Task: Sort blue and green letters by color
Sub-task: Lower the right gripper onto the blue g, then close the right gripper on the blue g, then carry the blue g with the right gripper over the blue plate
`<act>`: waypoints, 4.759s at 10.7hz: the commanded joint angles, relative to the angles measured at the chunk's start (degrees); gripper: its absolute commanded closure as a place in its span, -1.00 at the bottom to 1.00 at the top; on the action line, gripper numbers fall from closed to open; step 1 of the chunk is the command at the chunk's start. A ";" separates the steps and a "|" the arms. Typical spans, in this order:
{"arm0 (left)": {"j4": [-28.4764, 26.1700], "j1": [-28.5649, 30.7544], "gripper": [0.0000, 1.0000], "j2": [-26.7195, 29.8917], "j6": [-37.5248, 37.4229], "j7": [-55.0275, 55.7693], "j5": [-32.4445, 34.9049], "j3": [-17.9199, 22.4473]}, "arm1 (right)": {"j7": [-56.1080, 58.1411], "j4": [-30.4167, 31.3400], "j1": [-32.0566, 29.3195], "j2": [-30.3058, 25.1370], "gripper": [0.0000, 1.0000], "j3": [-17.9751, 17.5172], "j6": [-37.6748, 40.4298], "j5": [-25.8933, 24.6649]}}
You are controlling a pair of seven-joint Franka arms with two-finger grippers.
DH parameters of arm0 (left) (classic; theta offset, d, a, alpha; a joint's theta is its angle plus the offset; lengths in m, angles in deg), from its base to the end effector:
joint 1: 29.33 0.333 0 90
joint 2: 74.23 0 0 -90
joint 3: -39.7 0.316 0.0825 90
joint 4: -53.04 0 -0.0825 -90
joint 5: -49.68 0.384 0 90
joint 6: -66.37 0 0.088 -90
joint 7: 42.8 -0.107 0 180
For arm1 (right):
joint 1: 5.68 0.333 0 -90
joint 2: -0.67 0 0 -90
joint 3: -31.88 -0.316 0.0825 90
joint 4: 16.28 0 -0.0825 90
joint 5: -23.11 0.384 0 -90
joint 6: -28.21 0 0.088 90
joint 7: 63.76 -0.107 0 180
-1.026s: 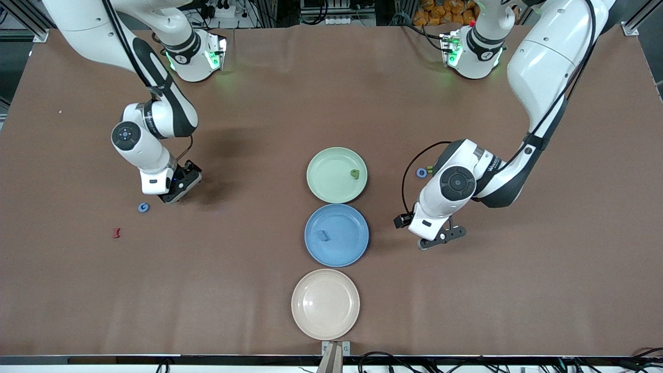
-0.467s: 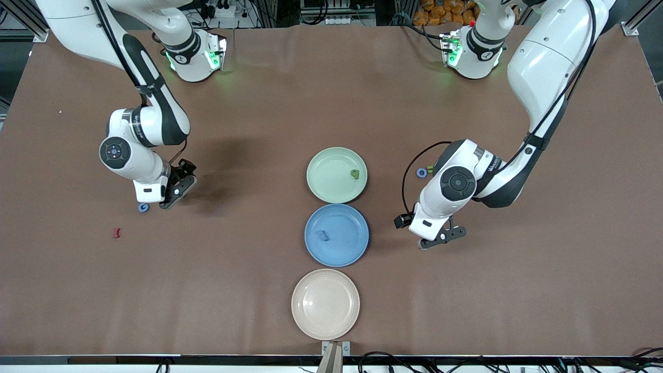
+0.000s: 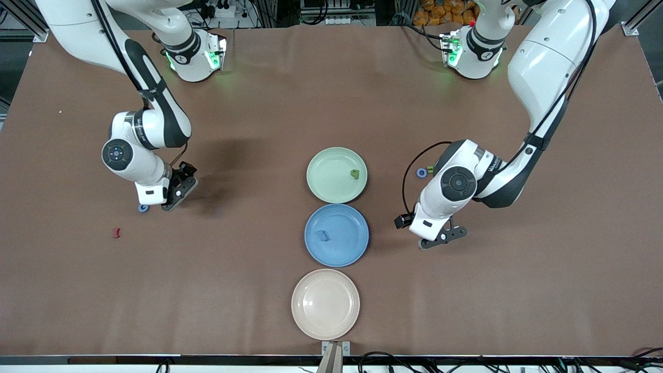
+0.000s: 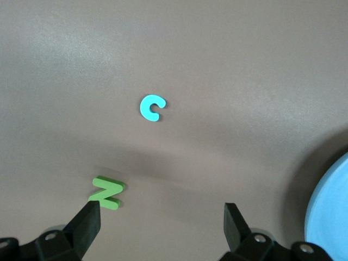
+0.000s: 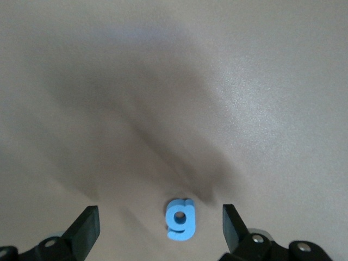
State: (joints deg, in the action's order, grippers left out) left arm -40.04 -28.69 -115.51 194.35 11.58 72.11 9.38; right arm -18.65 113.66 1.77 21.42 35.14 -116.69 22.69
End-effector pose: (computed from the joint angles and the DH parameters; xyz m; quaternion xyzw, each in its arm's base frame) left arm 0.6254 -0.2880 0.2427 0.9888 0.1480 -0.0093 0.0143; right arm 0.5245 0.0376 0.1898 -0.9058 -0.4205 0.0513 0.0062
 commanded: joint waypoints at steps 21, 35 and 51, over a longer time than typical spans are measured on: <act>-0.08 0.33 -1.00 0.94 -0.37 -1.12 -1.51 0.00 | 16.92 4.62 -5.51 1.31 0.60 -0.37 -13.13 -0.29; -0.08 0.33 -1.00 0.85 -0.37 -1.38 -1.43 0.08 | 0.26 -1.17 3.09 1.31 1.00 -0.63 -13.22 0.24; -8.78 4.55 -1.00 0.76 6.13 -12.19 2.71 0.26 | -26.03 -13.38 19.96 2.19 1.00 -0.63 0.55 0.24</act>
State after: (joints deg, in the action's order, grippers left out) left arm -46.66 -26.04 -115.55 198.90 1.61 73.25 9.97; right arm -42.28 104.88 20.46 23.18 34.31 -122.91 22.75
